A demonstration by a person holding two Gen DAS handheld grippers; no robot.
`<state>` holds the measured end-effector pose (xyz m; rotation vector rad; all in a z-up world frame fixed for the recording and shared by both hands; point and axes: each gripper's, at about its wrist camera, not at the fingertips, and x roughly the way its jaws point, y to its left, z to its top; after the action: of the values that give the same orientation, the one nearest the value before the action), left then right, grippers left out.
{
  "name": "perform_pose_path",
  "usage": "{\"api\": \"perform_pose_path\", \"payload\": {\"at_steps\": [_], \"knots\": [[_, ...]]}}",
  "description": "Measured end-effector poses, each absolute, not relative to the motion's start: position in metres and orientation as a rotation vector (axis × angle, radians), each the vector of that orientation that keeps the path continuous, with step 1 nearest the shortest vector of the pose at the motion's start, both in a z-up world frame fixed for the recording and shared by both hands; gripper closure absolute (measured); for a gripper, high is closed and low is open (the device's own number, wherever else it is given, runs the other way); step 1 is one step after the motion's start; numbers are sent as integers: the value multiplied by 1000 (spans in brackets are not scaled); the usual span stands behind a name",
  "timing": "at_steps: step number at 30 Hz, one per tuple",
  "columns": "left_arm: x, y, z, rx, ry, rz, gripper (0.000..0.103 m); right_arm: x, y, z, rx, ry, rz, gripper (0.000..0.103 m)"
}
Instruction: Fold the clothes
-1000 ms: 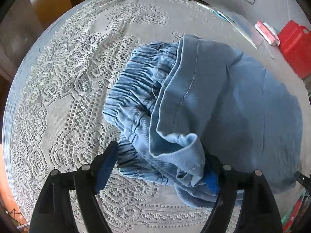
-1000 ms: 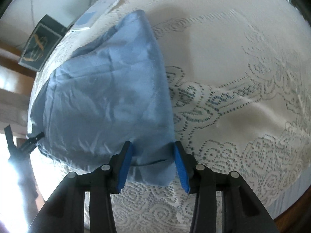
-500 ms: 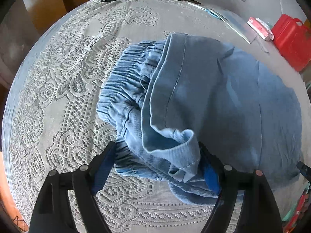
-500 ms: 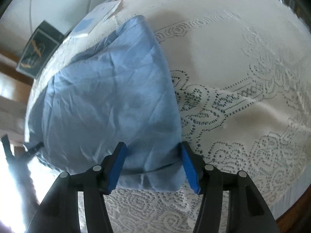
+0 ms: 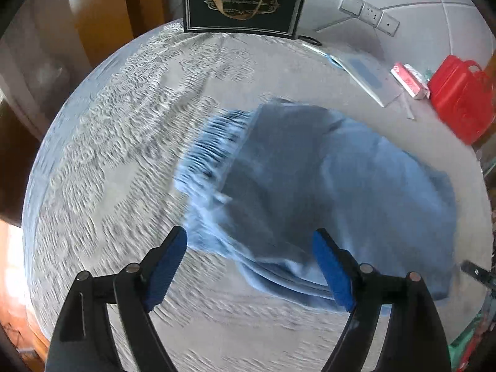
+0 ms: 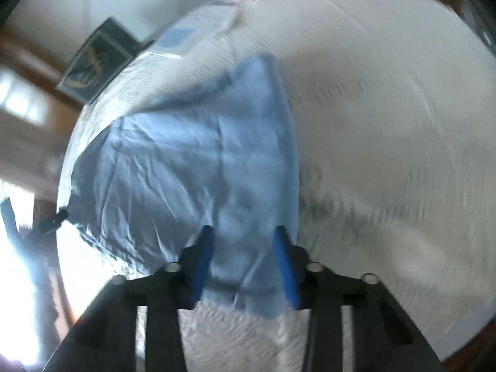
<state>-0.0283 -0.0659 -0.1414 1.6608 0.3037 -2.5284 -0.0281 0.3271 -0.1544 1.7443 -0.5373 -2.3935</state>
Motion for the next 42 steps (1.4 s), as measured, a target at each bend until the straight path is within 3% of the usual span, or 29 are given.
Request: {"api": "perform_pose_path", "payload": {"at_steps": [9, 14, 25, 29, 35, 37, 39, 42], "knots": [[21, 63, -149, 1544, 494, -2378, 20, -95, 372, -157, 1542, -89, -2119, 72], [37, 142, -160, 1564, 564, -2266, 20, -111, 392, -160, 1528, 56, -1989, 72], [33, 250, -199, 1597, 522, -2143, 20, -158, 393, -163, 1488, 110, -1856, 69], [24, 258, -202, 1502, 458, -2123, 20, -169, 391, -178, 1524, 118, -1809, 66], [17, 250, -205, 1452, 553, -2104, 18, -180, 382, -187, 1524, 81, -1768, 66], [16, 251, -206, 1455, 554, -2104, 16, -183, 378, -188, 1516, 69, -1762, 62], [13, 252, -208, 1447, 539, -2120, 11, -183, 374, -192, 1515, 63, -1758, 51], [10, 250, -209, 1459, 533, -2139, 12, -182, 366, -193, 1479, 79, -1776, 47]]}}
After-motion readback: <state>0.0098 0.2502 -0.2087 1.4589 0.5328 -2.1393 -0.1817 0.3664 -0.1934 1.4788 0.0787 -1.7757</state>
